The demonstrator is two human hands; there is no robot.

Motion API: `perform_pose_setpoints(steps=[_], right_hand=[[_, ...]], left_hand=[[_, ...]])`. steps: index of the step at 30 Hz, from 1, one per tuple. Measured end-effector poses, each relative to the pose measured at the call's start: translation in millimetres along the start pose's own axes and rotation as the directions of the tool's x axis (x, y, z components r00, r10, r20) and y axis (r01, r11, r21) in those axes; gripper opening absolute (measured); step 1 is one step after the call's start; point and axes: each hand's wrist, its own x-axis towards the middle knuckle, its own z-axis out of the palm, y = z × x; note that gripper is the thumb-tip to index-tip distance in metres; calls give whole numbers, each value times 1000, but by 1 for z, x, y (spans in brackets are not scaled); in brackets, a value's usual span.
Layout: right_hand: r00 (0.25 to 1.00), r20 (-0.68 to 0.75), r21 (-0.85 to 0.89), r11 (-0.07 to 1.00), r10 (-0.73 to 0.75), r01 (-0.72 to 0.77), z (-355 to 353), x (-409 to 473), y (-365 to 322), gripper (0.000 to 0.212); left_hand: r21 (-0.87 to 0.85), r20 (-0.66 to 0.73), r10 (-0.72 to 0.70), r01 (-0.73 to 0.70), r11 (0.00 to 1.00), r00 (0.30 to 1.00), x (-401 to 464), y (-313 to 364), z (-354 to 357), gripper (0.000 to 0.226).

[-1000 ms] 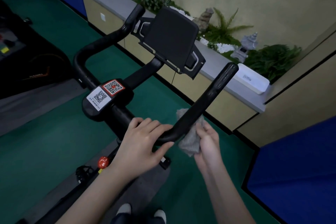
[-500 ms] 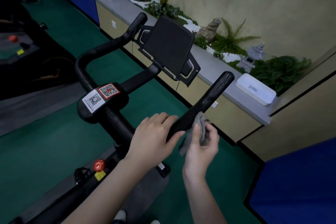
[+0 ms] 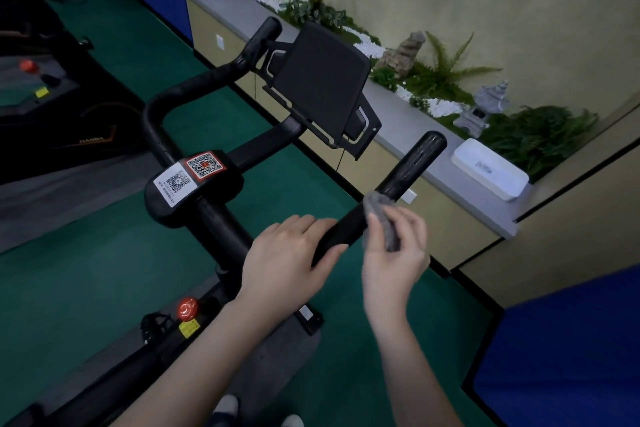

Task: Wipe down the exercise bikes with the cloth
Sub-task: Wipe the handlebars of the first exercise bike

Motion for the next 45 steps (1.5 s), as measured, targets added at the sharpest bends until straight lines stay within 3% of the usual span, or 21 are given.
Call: perform_pose_setpoints(steps=[3, 6, 11, 16, 20, 25, 29, 31, 34, 37, 39, 45], right_hand=[[977, 139, -105, 979, -162, 177, -5, 14, 4, 14], [980, 106, -176, 967, -166, 183, -8, 38, 8, 15], [909, 228, -186, 901, -348, 391, -6, 31, 3, 15], [980, -2, -168, 966, -199, 196, -6, 62, 11, 17], [969, 42, -140, 959, -242, 245, 0, 39, 13, 16], [986, -164, -9, 1000, -7, 5, 8, 34, 12, 11], [988, -154, 30, 999, -10, 15, 11, -1, 12, 15], [979, -119, 152, 978, 163, -144, 10, -12, 19, 20], [875, -29, 392, 811, 483, -434, 12, -13, 15, 9], [749, 110, 566, 578, 653, -587, 15, -1, 6, 14], [710, 194, 609, 484, 677, -629, 13, 6, 5, 22], [623, 404, 492, 415, 670, -765, 4, -11, 1, 22]], left_hand=[[4, -8, 3, -3, 1000, 1000, 0, 0, 1, 38], [-13, -16, 3, -3, 1000, 1000, 0, 1, 0, 40], [-23, -27, 0, -1, 1000, 1000, 0, 0, 1, 40], [-42, -27, -10, 9, 999, 1000, 0, 0, 1, 40], [-36, -40, -22, 21, 999, 999, 0, 0, 1, 39], [-32, -45, -20, 18, 999, 999, -1, 0, 0, 39], [-28, -41, -22, 21, 999, 999, -1, 0, 1, 39], [-32, -37, -27, 26, 999, 999, -1, -1, 0, 40], [-35, -27, -24, 23, 999, 999, -1, -1, 0, 41], [-30, -18, -23, 23, 999, 1000, -1, -1, 0, 43], [-22, -16, -20, 19, 1000, 1000, -2, -1, 0, 44], [-2, -1, -31, 31, 1000, 1000, -2, 0, -1, 41]])
